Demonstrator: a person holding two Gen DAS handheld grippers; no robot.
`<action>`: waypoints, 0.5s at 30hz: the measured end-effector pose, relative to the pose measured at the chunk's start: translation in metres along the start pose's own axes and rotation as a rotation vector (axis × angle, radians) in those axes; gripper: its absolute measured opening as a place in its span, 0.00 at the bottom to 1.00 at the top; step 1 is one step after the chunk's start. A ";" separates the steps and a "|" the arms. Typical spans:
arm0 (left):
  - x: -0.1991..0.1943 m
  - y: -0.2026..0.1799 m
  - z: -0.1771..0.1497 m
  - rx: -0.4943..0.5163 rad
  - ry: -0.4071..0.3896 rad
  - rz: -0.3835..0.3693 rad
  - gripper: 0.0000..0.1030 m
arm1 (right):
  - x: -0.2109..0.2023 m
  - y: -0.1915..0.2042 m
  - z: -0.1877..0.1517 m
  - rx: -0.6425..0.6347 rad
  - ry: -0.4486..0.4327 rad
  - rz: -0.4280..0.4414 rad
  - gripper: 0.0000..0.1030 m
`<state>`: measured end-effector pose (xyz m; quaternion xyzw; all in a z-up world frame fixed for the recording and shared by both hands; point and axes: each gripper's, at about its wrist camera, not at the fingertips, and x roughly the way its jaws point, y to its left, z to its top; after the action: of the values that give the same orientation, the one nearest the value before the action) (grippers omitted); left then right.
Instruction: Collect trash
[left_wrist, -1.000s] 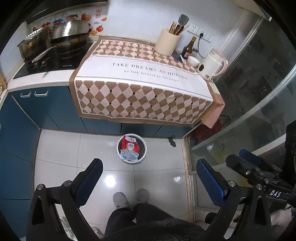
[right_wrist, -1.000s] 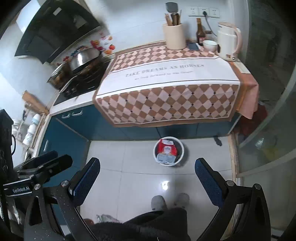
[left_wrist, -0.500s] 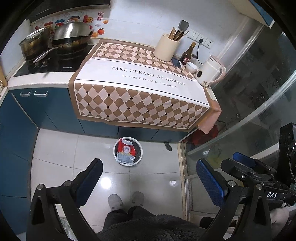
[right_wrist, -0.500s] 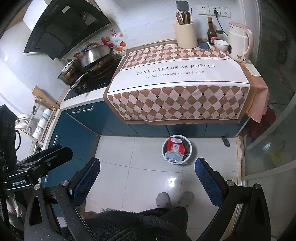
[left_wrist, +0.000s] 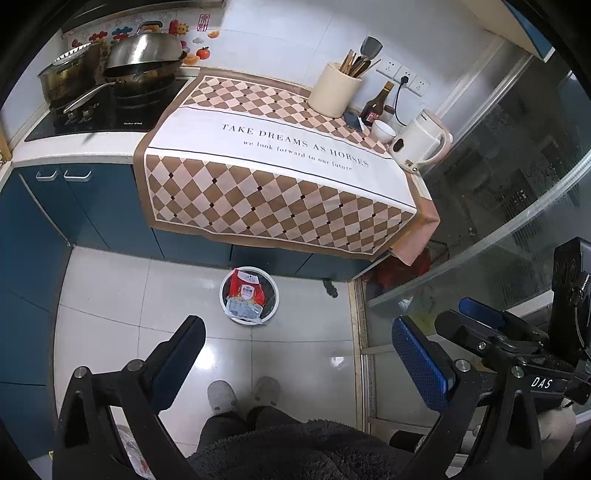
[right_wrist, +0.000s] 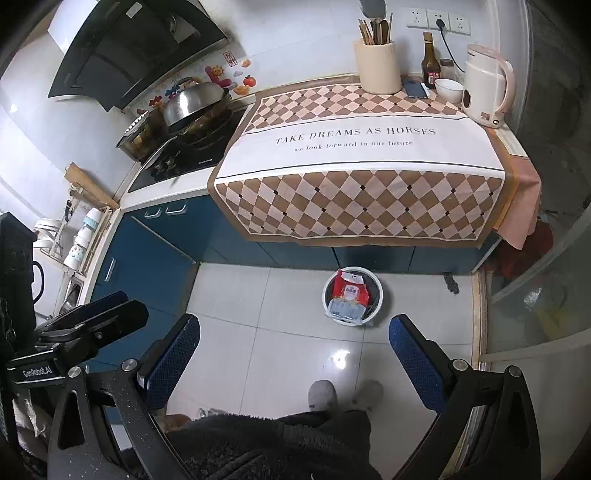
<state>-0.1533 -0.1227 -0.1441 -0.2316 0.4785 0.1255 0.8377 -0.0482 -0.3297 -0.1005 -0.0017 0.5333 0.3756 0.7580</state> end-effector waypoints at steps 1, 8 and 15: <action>0.001 0.000 0.000 -0.002 0.001 0.000 1.00 | 0.001 0.000 0.000 -0.001 0.002 0.001 1.00; 0.003 -0.003 0.000 -0.001 0.009 0.000 1.00 | 0.004 0.000 0.001 0.002 0.011 0.006 1.00; 0.004 -0.005 0.000 -0.002 0.011 -0.001 1.00 | 0.004 -0.001 0.001 0.004 0.014 0.010 1.00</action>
<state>-0.1495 -0.1273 -0.1461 -0.2332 0.4828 0.1244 0.8349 -0.0466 -0.3278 -0.1035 -0.0001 0.5392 0.3784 0.7524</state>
